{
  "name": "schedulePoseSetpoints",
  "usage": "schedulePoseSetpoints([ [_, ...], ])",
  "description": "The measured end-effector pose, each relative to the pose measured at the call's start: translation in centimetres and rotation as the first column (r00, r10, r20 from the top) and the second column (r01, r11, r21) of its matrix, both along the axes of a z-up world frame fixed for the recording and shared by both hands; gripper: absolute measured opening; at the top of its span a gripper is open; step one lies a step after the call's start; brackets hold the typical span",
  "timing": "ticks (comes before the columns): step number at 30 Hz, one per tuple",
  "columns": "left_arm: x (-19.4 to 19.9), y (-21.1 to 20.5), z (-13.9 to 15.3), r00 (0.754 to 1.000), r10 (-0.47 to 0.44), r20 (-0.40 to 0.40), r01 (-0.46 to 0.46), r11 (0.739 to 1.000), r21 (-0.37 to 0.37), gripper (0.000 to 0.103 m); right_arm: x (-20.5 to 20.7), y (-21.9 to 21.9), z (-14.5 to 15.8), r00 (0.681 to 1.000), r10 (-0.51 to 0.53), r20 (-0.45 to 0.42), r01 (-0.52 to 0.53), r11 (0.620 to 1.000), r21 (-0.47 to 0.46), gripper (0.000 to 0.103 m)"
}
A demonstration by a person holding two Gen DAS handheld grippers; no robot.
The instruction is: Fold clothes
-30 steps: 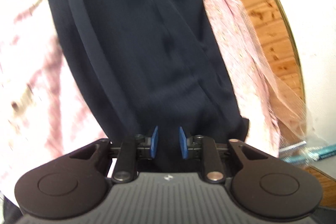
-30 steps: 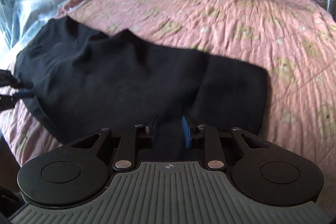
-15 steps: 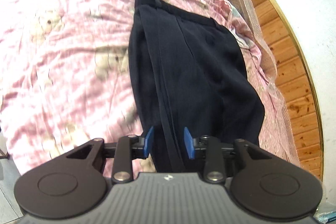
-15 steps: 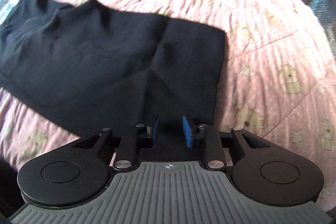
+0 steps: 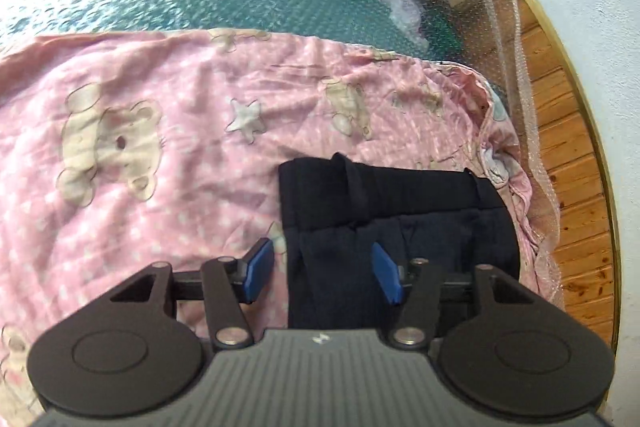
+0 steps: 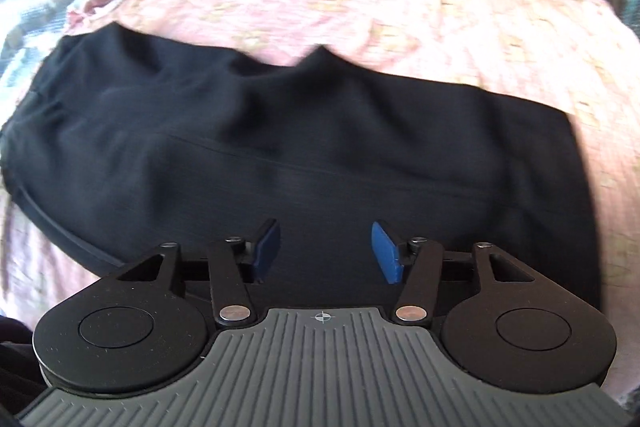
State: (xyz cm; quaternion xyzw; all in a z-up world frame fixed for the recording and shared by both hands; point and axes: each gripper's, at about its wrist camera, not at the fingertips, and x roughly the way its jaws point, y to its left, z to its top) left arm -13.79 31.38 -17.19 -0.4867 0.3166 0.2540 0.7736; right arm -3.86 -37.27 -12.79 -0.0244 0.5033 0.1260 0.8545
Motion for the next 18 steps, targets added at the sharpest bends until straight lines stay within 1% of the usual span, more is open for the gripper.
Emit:
schedulePoseSetpoints([
  [2, 1.0, 0.5, 0.2, 0.998, -0.059, 0.017, 0.058, 0.998, 0.036, 0.057, 0.5, 3.0, -0.7, 1.0, 0.008, -0.027, -0.008, 1.0, 0.013, 0.057],
  [4, 1.8, 0.7, 0.5, 0.993, -0.115, 0.014, 0.114, 0.992, 0.058, 0.058, 0.8, 5.4, -1.5, 0.999, 0.003, -0.05, -0.002, 1.0, 0.023, 0.057],
  [6, 1.7, 1.0, 0.2, 0.991, -0.131, 0.016, 0.13, 0.991, 0.031, 0.059, 0.6, 6.9, -2.2, 0.998, -0.022, -0.066, 0.024, 0.999, 0.031, 0.057],
  [8, 1.3, 1.3, -0.3, 0.989, -0.143, 0.03, 0.143, 0.99, 0.002, 0.058, 0.1, 6.9, -2.9, 0.993, -0.087, -0.084, 0.093, 0.994, 0.059, 0.057],
  [9, 1.3, 1.3, -0.5, 0.989, -0.146, 0.034, 0.147, 0.989, -0.007, 0.058, -0.4, 6.2, -3.3, 0.986, -0.139, -0.096, 0.148, 0.985, 0.086, 0.057],
  [11, 1.5, 1.0, -0.5, 0.988, -0.149, 0.036, 0.15, 0.989, -0.015, 0.059, -1.5, 4.5, -4.1, 0.96, -0.25, -0.125, 0.267, 0.953, 0.145, 0.057],
  [12, 1.6, 0.9, -0.6, 0.988, -0.15, 0.038, 0.151, 0.988, -0.019, 0.059, -2.3, 3.0, -4.3, 0.933, -0.334, -0.134, 0.355, 0.914, 0.196, 0.057],
  [13, 1.7, 0.8, -0.6, 0.988, -0.152, 0.039, 0.153, 0.988, -0.023, 0.046, -3.3, 1.3, -4.5, 0.894, -0.423, -0.145, 0.447, 0.859, 0.251, 0.057],
  [14, 1.8, 0.6, -0.6, 0.987, -0.153, 0.04, 0.154, 0.988, -0.026, 0.027, -4.6, -0.6, -4.8, 0.837, -0.524, -0.158, 0.546, 0.781, 0.303, 0.058],
  [15, 1.9, 0.5, -0.6, 0.987, -0.154, 0.041, 0.156, 0.987, -0.03, 0.024, -6.0, -2.6, -5.2, 0.764, -0.62, -0.177, 0.638, 0.686, 0.35, 0.064],
  [16, 2.0, 0.4, -0.7, 0.987, -0.156, 0.042, 0.157, 0.987, -0.034, 0.025, -7.4, -4.7, -5.5, 0.679, -0.706, -0.201, 0.716, 0.577, 0.393, 0.067],
  [17, 2.2, 0.3, -0.7, 0.987, -0.157, 0.044, 0.159, 0.987, -0.038, 0.028, -8.9, -6.5, -5.8, 0.603, -0.767, -0.219, 0.768, 0.483, 0.421, 0.067],
  [18, 2.3, 0.2, -0.7, 0.986, -0.158, 0.045, 0.16, 0.986, -0.042, 0.031, -10.1, -8.0, -6.2, 0.555, -0.8, -0.228, 0.788, 0.417, 0.453, 0.067],
])
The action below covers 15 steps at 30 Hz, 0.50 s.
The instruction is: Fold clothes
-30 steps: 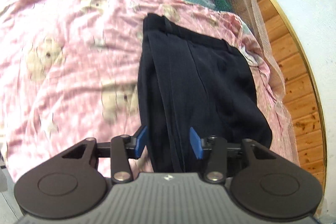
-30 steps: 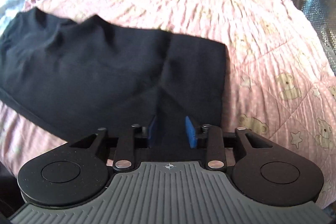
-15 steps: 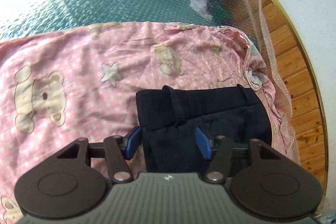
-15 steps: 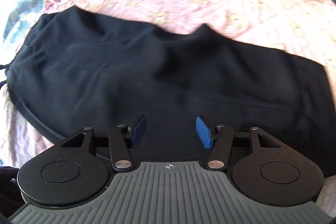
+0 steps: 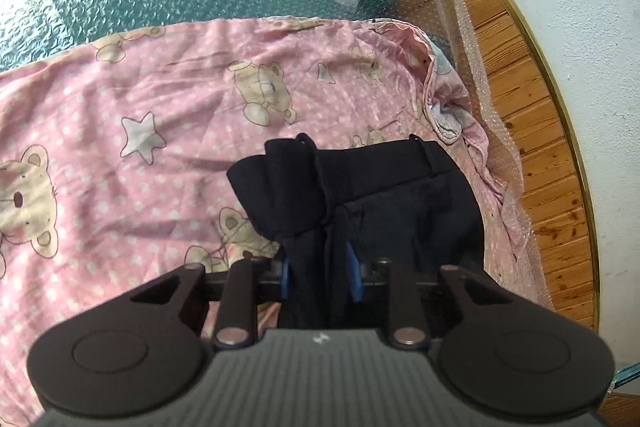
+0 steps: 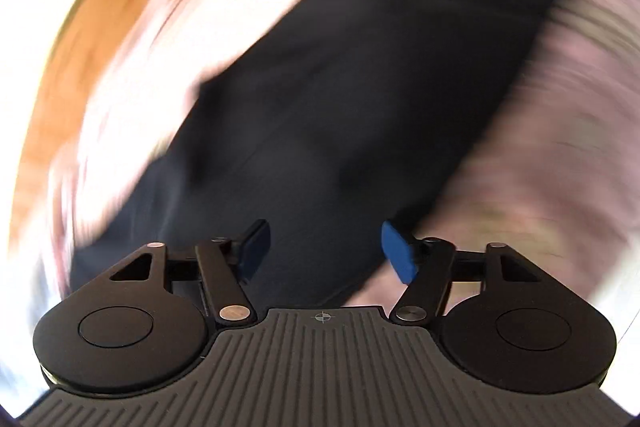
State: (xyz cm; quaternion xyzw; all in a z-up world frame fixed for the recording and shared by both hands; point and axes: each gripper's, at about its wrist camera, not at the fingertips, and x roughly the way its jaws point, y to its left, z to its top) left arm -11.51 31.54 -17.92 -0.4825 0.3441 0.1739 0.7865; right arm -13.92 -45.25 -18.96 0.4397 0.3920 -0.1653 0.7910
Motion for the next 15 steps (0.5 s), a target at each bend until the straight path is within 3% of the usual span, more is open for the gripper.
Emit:
schedulePoseSetpoints([
  [2, 0.2, -0.2, -0.1, 1.0, -0.003, 0.001, 0.003, 1.0, -0.008, 0.04, -1.8, -2.6, -0.5, 0.994, -0.099, 0.049, 0.097, 0.994, 0.048, 0.066],
  [8, -0.6, -3.0, -0.7, 1.0, -0.006, -0.031, 0.005, 1.0, -0.02, 0.044, -4.7, -7.7, -1.2, 0.943, -0.296, 0.155, 0.281, 0.954, 0.108, 0.068],
  [11, 0.1, -3.5, -0.7, 1.0, 0.019, -0.01, -0.02, 0.999, -0.028, 0.053, -4.6, -9.4, -2.2, 0.924, -0.313, 0.22, 0.278, 0.944, 0.176, 0.07],
  [15, 1.0, -3.0, -0.9, 0.998, 0.057, 0.009, -0.057, 0.996, -0.069, 0.053, -2.4, -10.5, -2.8, 0.912, -0.308, 0.271, 0.252, 0.942, 0.222, 0.074],
])
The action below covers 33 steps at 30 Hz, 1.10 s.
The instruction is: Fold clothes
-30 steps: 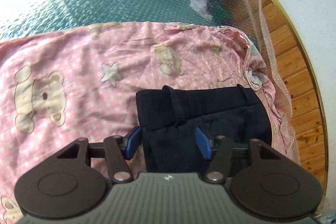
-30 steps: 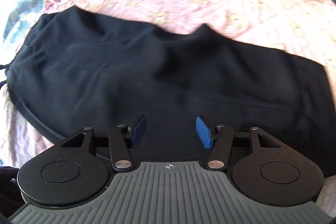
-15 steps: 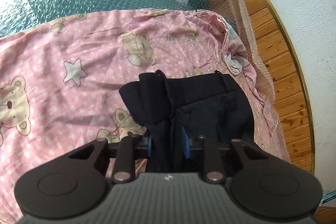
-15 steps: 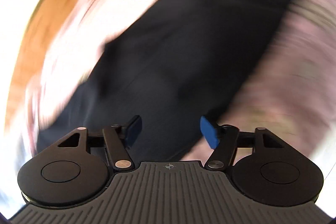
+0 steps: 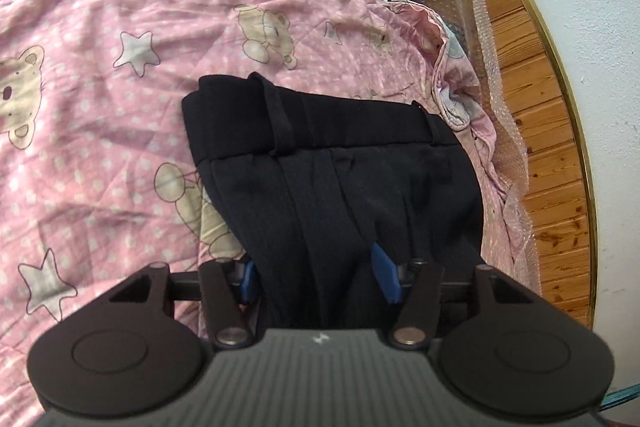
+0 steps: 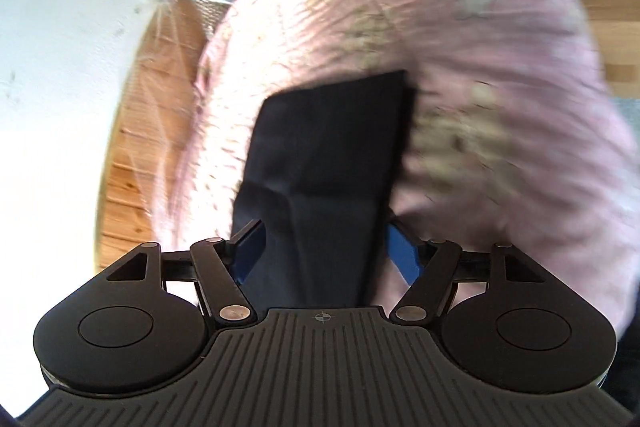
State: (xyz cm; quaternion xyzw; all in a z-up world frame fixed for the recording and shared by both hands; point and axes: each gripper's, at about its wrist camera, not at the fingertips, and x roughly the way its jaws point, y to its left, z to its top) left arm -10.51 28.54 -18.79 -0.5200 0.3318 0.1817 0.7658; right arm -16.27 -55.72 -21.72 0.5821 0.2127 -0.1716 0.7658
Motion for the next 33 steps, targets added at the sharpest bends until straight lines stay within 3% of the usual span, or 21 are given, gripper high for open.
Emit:
schedulePoseSetpoints([
  [2, -0.1, 0.1, -0.2, 1.0, 0.003, -0.01, -0.003, 1.0, 0.001, 0.034, 1.1, -0.2, 0.2, 0.999, 0.042, -0.004, -0.042, 0.999, 0.012, 0.066],
  [3, -0.2, 0.1, -0.3, 1.0, 0.0, -0.02, 0.0, 1.0, 0.003, 0.028, 1.5, -0.3, 0.3, 0.998, 0.066, -0.017, -0.066, 0.998, 0.009, 0.046],
  [4, -0.4, 0.2, -0.3, 1.0, 0.0, -0.025, 0.001, 1.0, 0.004, 0.015, 1.8, -0.4, 0.3, 0.995, 0.09, -0.03, -0.09, 0.996, 0.007, 0.024],
  [6, -0.7, 0.2, 0.3, 1.0, 0.002, -0.015, -0.002, 1.0, 0.01, 0.009, 1.8, -0.3, 0.6, 0.992, 0.107, -0.065, -0.109, 0.994, -0.02, 0.005],
  [10, -0.4, 0.1, 3.4, 0.997, 0.018, 0.074, -0.019, 1.0, 0.022, 0.006, 2.3, -0.6, 3.5, 0.989, 0.129, -0.078, -0.138, 0.984, -0.111, 0.0],
  [15, -1.5, 0.2, 6.1, 0.986, 0.016, 0.168, -0.024, 0.999, 0.044, 0.006, 4.8, -0.6, 8.1, 0.984, 0.179, -0.022, -0.18, 0.965, -0.192, 0.0],
  [17, -2.2, 0.7, 4.3, 0.99, 0.036, 0.139, -0.039, 0.999, 0.016, 0.007, 4.7, -0.5, 8.1, 0.979, 0.195, -0.052, -0.201, 0.96, -0.193, 0.0],
  [20, -2.7, 1.2, 0.8, 0.996, 0.063, 0.068, -0.062, 0.998, -0.022, 0.016, 3.7, -0.3, 5.3, 0.97, 0.202, -0.133, -0.22, 0.965, -0.14, 0.0],
  [23, -2.4, 1.5, -0.6, 0.997, 0.068, 0.043, -0.067, 0.997, -0.034, 0.033, 2.4, -0.2, 2.7, 0.961, 0.196, -0.194, -0.216, 0.973, -0.085, 0.01],
  [24, -2.2, 1.6, -0.7, 0.997, 0.066, 0.048, -0.064, 0.997, -0.037, 0.037, 1.7, -0.1, 2.6, 0.965, 0.174, -0.196, -0.193, 0.978, -0.084, 0.021],
  [25, -2.0, 1.8, -0.7, 0.997, 0.063, 0.053, -0.061, 0.997, -0.039, 0.042, 1.1, 0.1, 2.5, 0.969, 0.154, -0.191, -0.172, 0.981, -0.084, 0.041],
  [27, -1.6, 2.1, -0.9, 0.996, 0.057, 0.063, -0.054, 0.998, -0.044, 0.042, 0.2, 0.1, 1.9, 0.983, 0.113, -0.143, -0.122, 0.991, -0.054, 0.052],
  [29, -1.1, 2.3, -1.1, 0.996, 0.051, 0.073, -0.047, 0.998, -0.049, 0.042, -0.6, 0.1, 1.3, 0.993, 0.07, -0.091, -0.072, 0.997, -0.018, 0.052],
  [33, -0.1, 2.7, -1.4, 0.995, 0.03, 0.09, -0.025, 0.998, -0.054, 0.041, 1.1, -0.2, 1.4, 0.99, 0.098, -0.106, -0.102, 0.994, -0.037, 0.074],
])
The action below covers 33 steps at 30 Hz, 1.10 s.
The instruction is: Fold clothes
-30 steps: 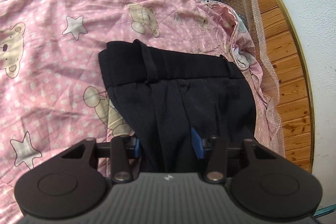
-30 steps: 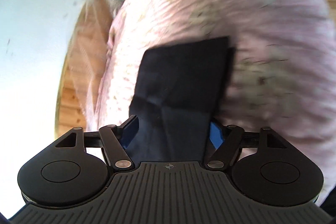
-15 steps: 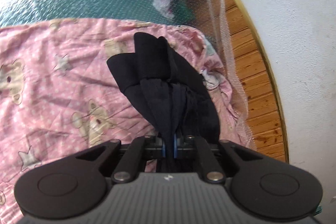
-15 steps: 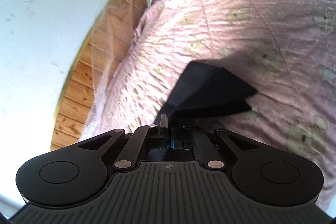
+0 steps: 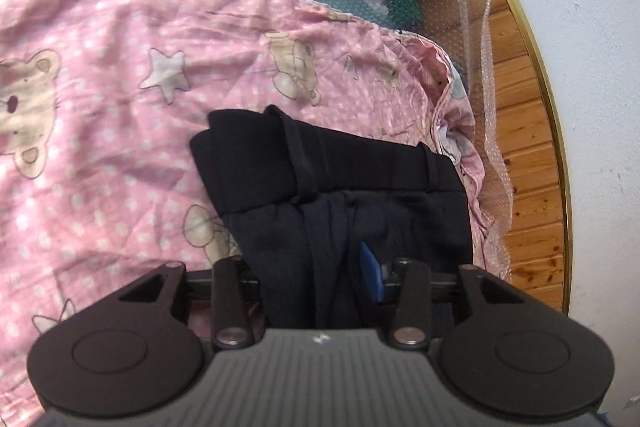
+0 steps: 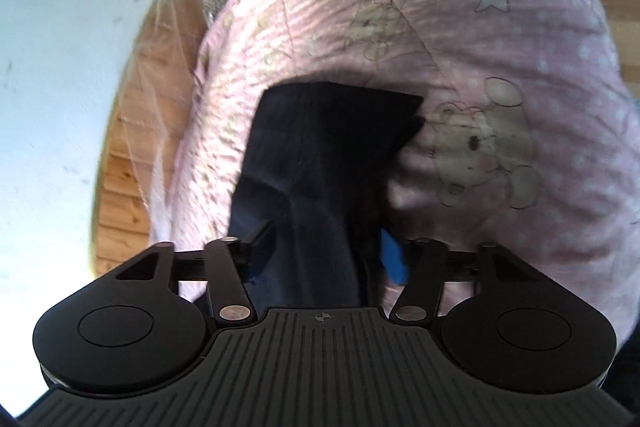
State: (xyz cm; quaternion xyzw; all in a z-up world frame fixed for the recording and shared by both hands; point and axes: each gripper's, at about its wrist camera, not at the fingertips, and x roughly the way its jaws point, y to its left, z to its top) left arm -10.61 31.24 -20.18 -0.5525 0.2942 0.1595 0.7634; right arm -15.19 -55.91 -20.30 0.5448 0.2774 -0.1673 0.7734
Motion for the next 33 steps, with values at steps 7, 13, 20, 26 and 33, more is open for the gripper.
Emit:
schedulePoseSetpoints([
  [7, -0.7, -1.5, 1.8, 0.999, 0.03, 0.015, -0.031, 0.998, 0.053, 0.007, 2.8, -0.7, 0.9, 0.998, 0.065, -0.02, -0.066, 0.996, -0.055, 0.003],
  [13, -3.9, -3.6, 7.9, 0.985, 0.067, 0.16, -0.081, 0.994, 0.08, 0.007, 1.9, -1.9, 5.5, 0.987, 0.147, 0.057, -0.137, 0.978, -0.155, 0.0],
  [20, -6.7, -6.1, 15.5, 0.951, 0.115, 0.289, -0.142, 0.987, 0.076, 0.006, 2.4, -2.6, 10.3, 0.968, 0.224, 0.117, -0.195, 0.956, -0.217, 0.0],
  [26, 0.2, -5.4, 24.6, 0.941, 0.152, 0.303, -0.194, 0.975, 0.112, 0.007, 6.0, -2.3, 18.4, 0.944, 0.308, 0.117, -0.262, 0.917, -0.3, 0.0],
  [33, 23.0, -0.6, 18.0, 0.941, 0.258, -0.22, -0.191, 0.94, 0.283, 0.016, 24.4, 2.6, 16.8, 0.905, 0.396, -0.157, -0.425, 0.86, -0.283, 0.0],
])
